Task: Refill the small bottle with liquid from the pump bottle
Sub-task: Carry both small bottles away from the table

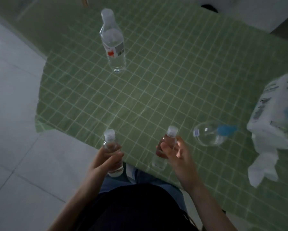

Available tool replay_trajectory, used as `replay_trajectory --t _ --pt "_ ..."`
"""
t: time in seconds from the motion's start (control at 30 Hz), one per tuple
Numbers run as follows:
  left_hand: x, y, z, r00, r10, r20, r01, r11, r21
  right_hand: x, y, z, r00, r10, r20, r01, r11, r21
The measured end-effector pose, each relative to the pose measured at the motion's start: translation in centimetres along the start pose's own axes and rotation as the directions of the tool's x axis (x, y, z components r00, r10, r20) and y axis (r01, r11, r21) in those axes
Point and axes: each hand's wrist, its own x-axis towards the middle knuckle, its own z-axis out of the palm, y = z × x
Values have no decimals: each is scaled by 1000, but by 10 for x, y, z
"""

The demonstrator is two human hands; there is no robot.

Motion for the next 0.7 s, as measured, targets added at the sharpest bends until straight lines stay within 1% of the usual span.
replay_trajectory --t 0.1,0.37,0.5,0.63,0.7 --pt "-3 1 -7 999 11 -30 -12 1000 -22 2 0 8 998 -3 55 4 1000 -21" --pt "-2 18 -46 997 45 -55 -48 996 -73 17 3 51 994 -12 113 23 995 -96" --pt "5 25 -88 997 57 -58 -63 993 -96 25 7 95 993 -20 121 32 995 -99" --pt "11 30 -148 995 83 -56 -86 995 -51 30 14 154 991 -42 124 54 994 -94" --pt "12 35 -180 993 102 -60 -106 993 -55 31 19 189 992 -47 120 57 995 -84"
